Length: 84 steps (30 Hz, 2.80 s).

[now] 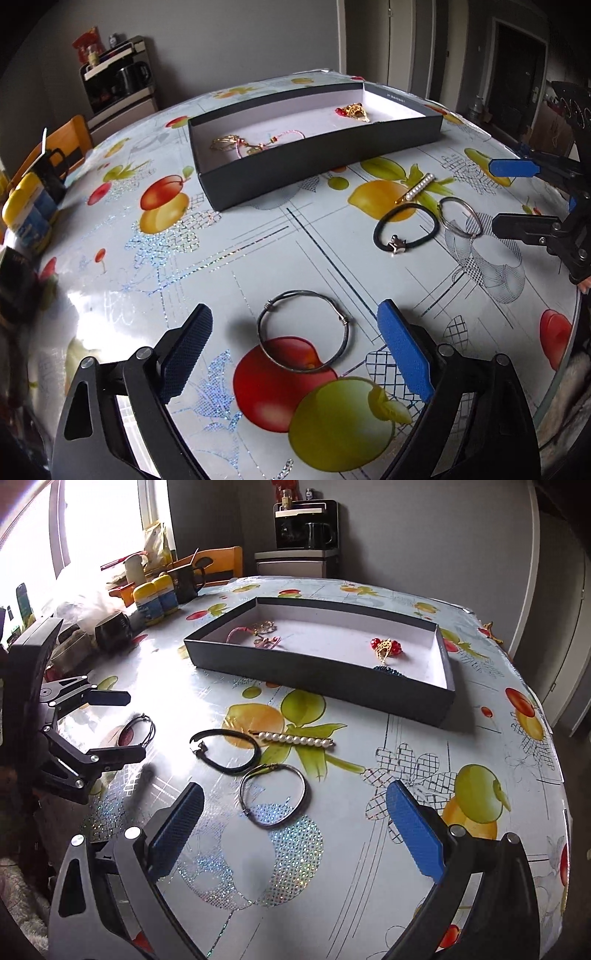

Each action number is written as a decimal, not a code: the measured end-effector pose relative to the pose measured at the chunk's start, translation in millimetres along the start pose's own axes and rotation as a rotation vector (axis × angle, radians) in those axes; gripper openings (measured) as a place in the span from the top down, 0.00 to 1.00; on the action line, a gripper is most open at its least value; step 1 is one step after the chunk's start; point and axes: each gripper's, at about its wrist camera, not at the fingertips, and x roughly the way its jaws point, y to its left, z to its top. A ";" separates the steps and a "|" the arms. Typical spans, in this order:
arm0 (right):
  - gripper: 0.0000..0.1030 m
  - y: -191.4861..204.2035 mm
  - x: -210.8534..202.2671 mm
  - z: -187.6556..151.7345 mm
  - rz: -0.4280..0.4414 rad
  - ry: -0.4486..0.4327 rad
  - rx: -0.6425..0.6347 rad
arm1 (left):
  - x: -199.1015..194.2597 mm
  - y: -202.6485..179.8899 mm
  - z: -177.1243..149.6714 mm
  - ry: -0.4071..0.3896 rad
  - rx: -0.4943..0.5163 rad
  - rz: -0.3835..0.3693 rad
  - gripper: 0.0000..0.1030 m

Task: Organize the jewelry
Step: 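Grasp the silver hoop with the left tool while the right tool grasps the black cord bracelet, then carry the silver hoop and black cord bracelet down into the black box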

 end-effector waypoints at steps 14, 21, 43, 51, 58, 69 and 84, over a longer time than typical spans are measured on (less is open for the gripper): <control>0.29 14.3 23.2 -2.8 0.004 0.075 -0.038 | -2.2 1.3 -3.2 -0.003 -0.015 -0.065 0.27; 0.56 16.7 21.1 -2.5 -0.004 0.069 -0.056 | -3.9 4.0 -3.3 -0.014 -0.031 -0.057 0.45; 0.57 7.6 2.7 5.0 0.014 0.010 -0.018 | -14.4 4.7 1.7 -0.037 -0.019 -0.041 0.49; 0.57 -7.7 -15.8 31.9 -0.045 -0.072 -0.025 | -30.1 9.0 32.5 -0.091 0.020 -0.008 0.49; 0.57 -37.7 -19.0 72.5 -0.067 -0.136 0.024 | -33.0 16.5 74.9 -0.124 0.045 -0.007 0.49; 0.57 -89.7 -7.8 143.3 -0.100 -0.205 0.156 | -12.3 35.9 165.9 -0.171 0.022 0.027 0.49; 0.57 -85.4 87.9 146.2 -0.051 -0.046 0.144 | 98.6 65.0 212.6 -0.066 -0.124 0.032 0.49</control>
